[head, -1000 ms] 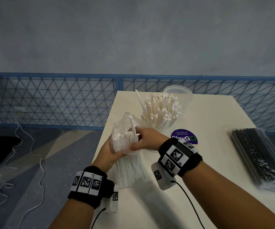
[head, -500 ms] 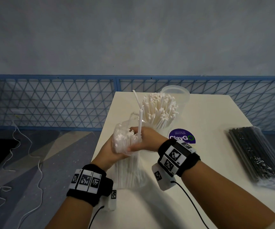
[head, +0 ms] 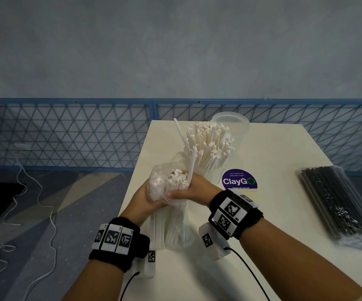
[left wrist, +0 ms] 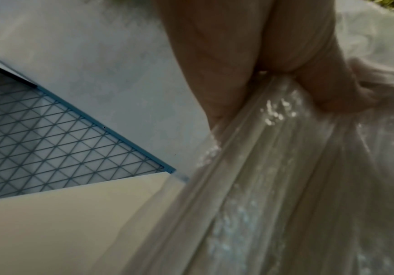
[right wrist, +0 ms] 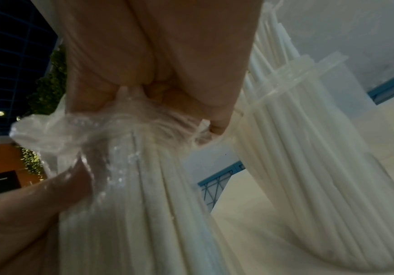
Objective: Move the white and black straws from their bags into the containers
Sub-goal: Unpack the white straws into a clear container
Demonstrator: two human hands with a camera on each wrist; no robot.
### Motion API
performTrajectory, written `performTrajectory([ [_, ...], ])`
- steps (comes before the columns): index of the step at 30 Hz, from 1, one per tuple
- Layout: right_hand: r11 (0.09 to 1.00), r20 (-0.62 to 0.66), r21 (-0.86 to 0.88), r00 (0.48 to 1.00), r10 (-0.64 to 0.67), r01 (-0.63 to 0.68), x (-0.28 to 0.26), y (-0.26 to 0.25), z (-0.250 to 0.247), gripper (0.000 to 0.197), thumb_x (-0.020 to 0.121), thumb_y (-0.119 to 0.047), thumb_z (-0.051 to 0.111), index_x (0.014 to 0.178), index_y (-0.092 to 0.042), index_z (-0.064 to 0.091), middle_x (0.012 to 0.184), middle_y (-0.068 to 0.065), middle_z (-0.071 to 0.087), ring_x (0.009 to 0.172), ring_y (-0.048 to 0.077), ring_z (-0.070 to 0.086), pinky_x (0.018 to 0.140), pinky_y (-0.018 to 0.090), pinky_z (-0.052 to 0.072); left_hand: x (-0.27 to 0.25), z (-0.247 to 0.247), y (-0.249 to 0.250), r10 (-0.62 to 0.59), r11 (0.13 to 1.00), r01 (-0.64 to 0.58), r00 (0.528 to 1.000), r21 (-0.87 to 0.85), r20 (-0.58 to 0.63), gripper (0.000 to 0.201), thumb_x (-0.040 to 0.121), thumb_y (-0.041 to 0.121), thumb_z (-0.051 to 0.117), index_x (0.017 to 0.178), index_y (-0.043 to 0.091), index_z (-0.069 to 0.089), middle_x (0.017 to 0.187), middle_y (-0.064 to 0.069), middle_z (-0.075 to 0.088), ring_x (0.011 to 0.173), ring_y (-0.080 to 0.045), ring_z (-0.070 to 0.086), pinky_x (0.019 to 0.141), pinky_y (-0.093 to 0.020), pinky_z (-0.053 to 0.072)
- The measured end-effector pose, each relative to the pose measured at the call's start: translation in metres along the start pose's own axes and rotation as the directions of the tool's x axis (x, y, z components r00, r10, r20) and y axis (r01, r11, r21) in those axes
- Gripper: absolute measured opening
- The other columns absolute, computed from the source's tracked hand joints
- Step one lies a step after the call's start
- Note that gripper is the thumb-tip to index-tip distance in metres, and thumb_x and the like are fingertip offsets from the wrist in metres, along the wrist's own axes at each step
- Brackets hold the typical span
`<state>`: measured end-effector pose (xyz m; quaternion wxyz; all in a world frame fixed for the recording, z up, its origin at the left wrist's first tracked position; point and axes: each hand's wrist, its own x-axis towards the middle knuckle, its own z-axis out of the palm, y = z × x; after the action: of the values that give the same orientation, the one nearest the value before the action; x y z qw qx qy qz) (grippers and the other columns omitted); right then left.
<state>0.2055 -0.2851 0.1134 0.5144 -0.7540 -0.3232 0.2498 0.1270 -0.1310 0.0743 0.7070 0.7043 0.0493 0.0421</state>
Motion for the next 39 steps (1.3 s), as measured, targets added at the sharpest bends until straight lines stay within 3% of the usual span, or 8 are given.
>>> performTrajectory([
  [5, 0.991, -0.012, 0.132, 1.000, -0.005, 0.006, -0.002, 0.002, -0.003, 0.029, 0.080, -0.008, 0.069, 0.108, -0.009, 0.060, 0.098, -0.002, 0.063, 0.096, 0.015, 0.060, 0.094, 0.030, 0.046, 0.003, -0.001, -0.005, -0.012, 0.998, 0.012, 1.000, -0.055, -0.003, 0.098, 0.048, 0.047, 0.090, 0.129, 0.008, 0.052, 0.121, -0.011, 0.066, 0.114, -0.025, 0.062, 0.093, -0.033, 0.052],
  [12, 0.973, -0.035, 0.230, 0.999, -0.030, 0.037, -0.005, 0.000, -0.011, 0.025, 0.083, -0.007, 0.065, 0.096, -0.027, 0.058, 0.093, -0.010, 0.063, 0.089, 0.001, 0.061, 0.091, 0.023, 0.048, 0.003, 0.001, -0.001, -0.024, 0.995, 0.018, 0.998, -0.093, -0.060, 0.086, 0.038, 0.053, 0.091, 0.113, 0.021, 0.060, 0.108, 0.001, 0.072, 0.107, -0.016, 0.066, 0.090, -0.028, 0.052],
  [15, 0.984, -0.017, 0.175, 1.000, -0.024, 0.027, -0.003, 0.001, -0.009, 0.022, 0.081, -0.009, 0.069, 0.098, -0.021, 0.062, 0.094, -0.006, 0.064, 0.090, 0.004, 0.062, 0.092, 0.024, 0.048, 0.001, 0.005, 0.001, -0.007, 0.997, 0.003, 0.999, -0.072, -0.051, 0.080, 0.043, 0.048, 0.090, 0.113, 0.023, 0.061, 0.109, 0.006, 0.072, 0.107, -0.012, 0.066, 0.085, -0.023, 0.053],
  [17, 0.984, -0.039, 0.180, 0.999, 0.000, 0.007, -0.004, 0.002, -0.007, 0.023, 0.078, -0.014, 0.072, 0.100, -0.017, 0.065, 0.100, 0.003, 0.067, 0.100, 0.018, 0.063, 0.098, 0.036, 0.047, 0.001, 0.006, -0.001, -0.019, 0.998, 0.013, 0.995, -0.069, -0.094, 0.085, 0.036, 0.055, 0.090, 0.110, 0.023, 0.062, 0.106, 0.003, 0.073, 0.105, -0.015, 0.066, 0.087, -0.028, 0.053],
  [19, 0.982, -0.060, 0.188, 0.998, -0.010, 0.021, -0.005, 0.002, -0.007, 0.019, 0.078, -0.015, 0.073, 0.094, -0.020, 0.065, 0.098, 0.004, 0.067, 0.100, 0.020, 0.063, 0.099, 0.039, 0.047, 0.001, 0.005, -0.002, -0.019, 0.998, 0.011, 0.993, -0.068, -0.119, 0.088, 0.035, 0.057, 0.089, 0.111, 0.022, 0.062, 0.110, -0.003, 0.071, 0.107, -0.019, 0.066, 0.092, -0.037, 0.051],
  [27, 0.951, -0.104, 0.242, 0.979, -0.174, 0.195, -0.018, -0.033, -0.028, 0.005, 0.081, -0.020, 0.067, 0.077, -0.020, 0.064, 0.081, -0.001, 0.067, 0.083, 0.012, 0.064, 0.081, 0.021, 0.048, 0.003, 0.004, 0.003, -0.042, 0.997, 0.031, 0.990, -0.077, -0.138, 0.086, 0.042, 0.050, 0.090, 0.117, 0.020, 0.061, 0.118, -0.006, 0.068, 0.112, -0.021, 0.063, 0.101, -0.048, 0.047],
  [34, 0.864, -0.408, 0.402, 0.904, -0.126, 0.302, -0.015, -0.046, -0.036, 0.014, 0.083, -0.021, 0.064, 0.069, -0.021, 0.064, 0.069, -0.003, 0.064, 0.075, 0.016, 0.060, 0.079, 0.037, 0.048, 0.007, 0.004, 0.000, -0.101, 0.991, 0.079, 0.975, -0.110, -0.200, 0.091, 0.029, 0.056, 0.090, 0.109, 0.024, 0.062, 0.115, -0.006, 0.069, 0.111, -0.022, 0.063, 0.101, -0.047, 0.046],
  [39, 0.689, -0.614, 0.585, 0.788, 0.032, 0.428, -0.011, -0.056, -0.051, 0.014, 0.088, -0.011, 0.059, 0.075, -0.014, 0.061, 0.062, -0.005, 0.063, 0.070, 0.014, 0.059, 0.074, 0.031, 0.051, 0.009, 0.000, -0.008, -0.110, 0.987, 0.068, 0.949, -0.148, -0.295, 0.052, 0.049, 0.030, 0.086, 0.094, 0.025, 0.062, 0.099, -0.004, 0.068, 0.100, -0.028, 0.063, 0.095, -0.044, 0.048],
])
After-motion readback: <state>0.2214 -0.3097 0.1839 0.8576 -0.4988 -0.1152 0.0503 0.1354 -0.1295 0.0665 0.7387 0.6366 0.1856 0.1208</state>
